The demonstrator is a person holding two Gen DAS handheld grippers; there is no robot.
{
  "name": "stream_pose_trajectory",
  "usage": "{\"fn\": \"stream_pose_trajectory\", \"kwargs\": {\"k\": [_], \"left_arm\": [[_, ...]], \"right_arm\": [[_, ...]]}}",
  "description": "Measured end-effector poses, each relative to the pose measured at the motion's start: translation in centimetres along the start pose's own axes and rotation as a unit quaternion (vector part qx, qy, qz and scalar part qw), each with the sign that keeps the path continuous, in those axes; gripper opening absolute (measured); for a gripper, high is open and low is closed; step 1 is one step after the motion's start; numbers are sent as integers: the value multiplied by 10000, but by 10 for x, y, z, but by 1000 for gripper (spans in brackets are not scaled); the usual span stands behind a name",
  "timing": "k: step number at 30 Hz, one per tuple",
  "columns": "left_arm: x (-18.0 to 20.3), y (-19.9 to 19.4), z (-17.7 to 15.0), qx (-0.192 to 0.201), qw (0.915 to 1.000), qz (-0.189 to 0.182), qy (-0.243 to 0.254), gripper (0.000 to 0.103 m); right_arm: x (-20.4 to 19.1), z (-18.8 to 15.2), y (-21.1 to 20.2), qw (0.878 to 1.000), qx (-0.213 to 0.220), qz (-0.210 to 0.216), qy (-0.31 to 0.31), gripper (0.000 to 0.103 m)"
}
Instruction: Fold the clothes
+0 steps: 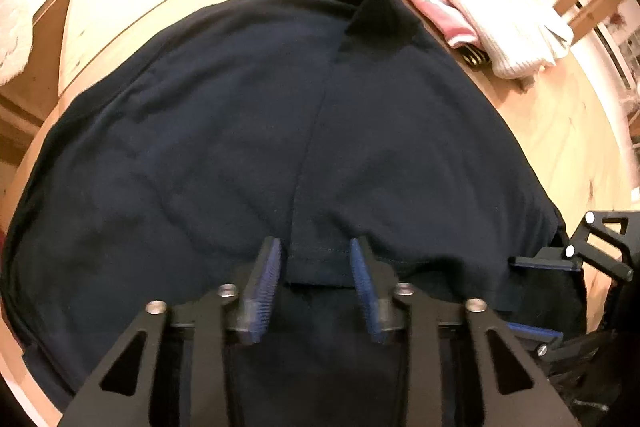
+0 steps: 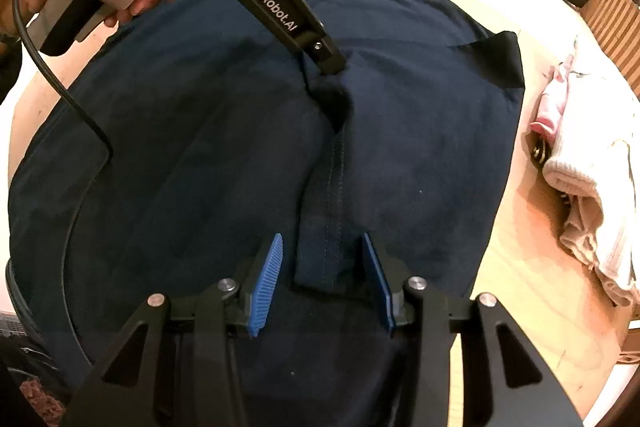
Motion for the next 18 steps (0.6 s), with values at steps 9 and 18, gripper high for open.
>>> {"fn": "stream_pose_trajectory", "kwargs": {"k": [9, 18], "left_arm": [[-16, -5, -9, 246, 9992, -273, -130, 2], [-18, -9, 28, 279, 9995, 100, -144, 8]], "right_arm": [[-8, -14, -17, 9999, 49, -111, -114, 41], [-21, -1, -19, 9998, -91, -96, -116, 41]]}}
Point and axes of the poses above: each gripper's, at about its wrist camera, not at the fingertips, and y roughly the way its jaws point, x to its right, z to its top, the point moved 1 cm from there along y, roughly the way its jaws point, and after that the axes turned 4 degrees about x, right-handed, at the moved point
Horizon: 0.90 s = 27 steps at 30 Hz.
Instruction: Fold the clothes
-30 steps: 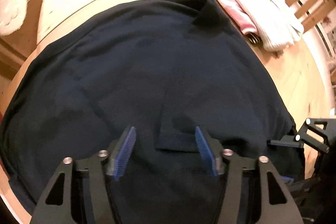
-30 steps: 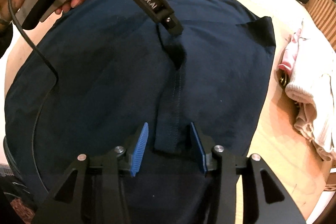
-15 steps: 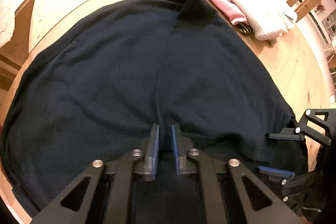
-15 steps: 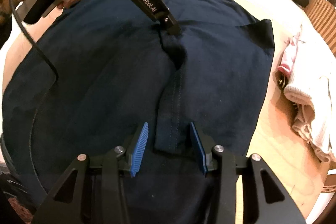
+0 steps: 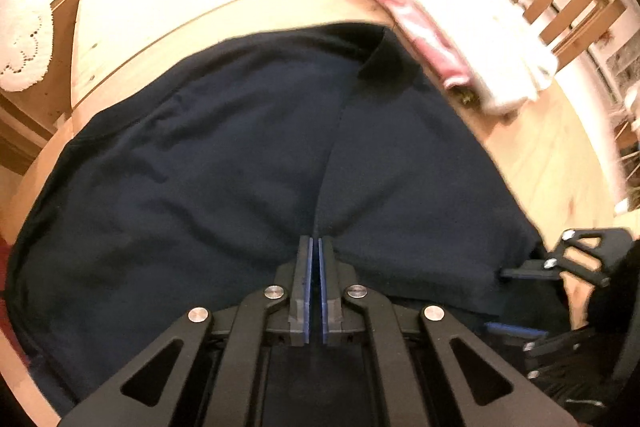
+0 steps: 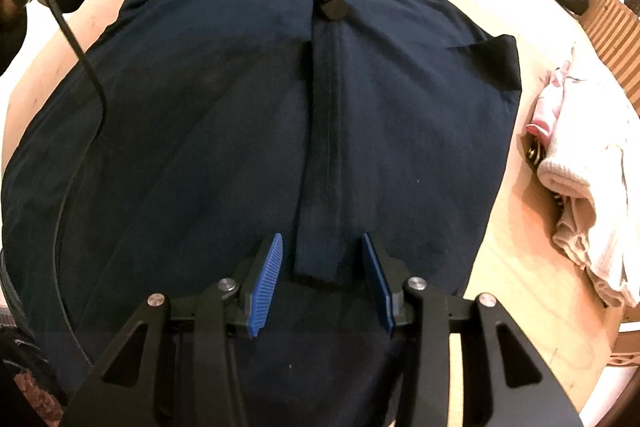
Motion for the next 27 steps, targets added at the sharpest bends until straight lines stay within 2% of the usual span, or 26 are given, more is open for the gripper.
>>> {"fn": "stream_pose_trajectory", "kwargs": {"k": [1, 2, 3, 4, 6, 8, 10, 12, 14, 17, 20, 23, 24, 27], "left_arm": [[10, 3, 10, -57, 9998, 211, 16, 7], [8, 5, 8, -109, 9994, 315, 32, 11], [7, 4, 7, -106, 9995, 302, 27, 18], [7, 1, 6, -69, 9996, 282, 22, 21], [11, -9, 3, 73, 9994, 325, 100, 23], [20, -17, 3, 259, 9994, 195, 103, 24], [37, -15, 3, 300, 9993, -121, 184, 26], [54, -9, -2, 241, 9988, -333, 276, 25], [75, -8, -6, 156, 9984, -465, 273, 25], [69, 2, -9, 46, 9983, -516, 277, 25], [66, 9, -12, 28, 9982, -549, 246, 26], [64, 9, -12, 97, 9983, -529, 211, 26], [63, 9, -11, 126, 9987, -464, 188, 26], [67, -1, -17, 298, 9984, -475, -14, 26]], "right_arm": [[1, 0, -2, 9999, 15, 90, 45, 41], [5, 0, -5, 9995, 22, 268, 152, 41], [11, 2, -9, 9985, 41, 465, 292, 41], [21, 6, -16, 9969, 145, 626, 460, 41], [44, 14, -29, 9917, 378, 901, 831, 41], [85, 31, -42, 9829, 778, 854, 1437, 41], [121, 54, -44, 9720, 1056, 808, 1939, 41], [141, 75, -34, 9678, 1128, 719, 2132, 41], [153, 97, -12, 9680, 997, 615, 2218, 41], [166, 113, 26, 9636, 631, 732, 2492, 41], [176, 119, 50, 9625, 509, 499, 2616, 41], [183, 122, 59, 9655, 563, -26, 2542, 36], [185, 124, 60, 9659, 604, -204, 2508, 31], [184, 126, 51, 9660, 593, -250, 2506, 31]]}}
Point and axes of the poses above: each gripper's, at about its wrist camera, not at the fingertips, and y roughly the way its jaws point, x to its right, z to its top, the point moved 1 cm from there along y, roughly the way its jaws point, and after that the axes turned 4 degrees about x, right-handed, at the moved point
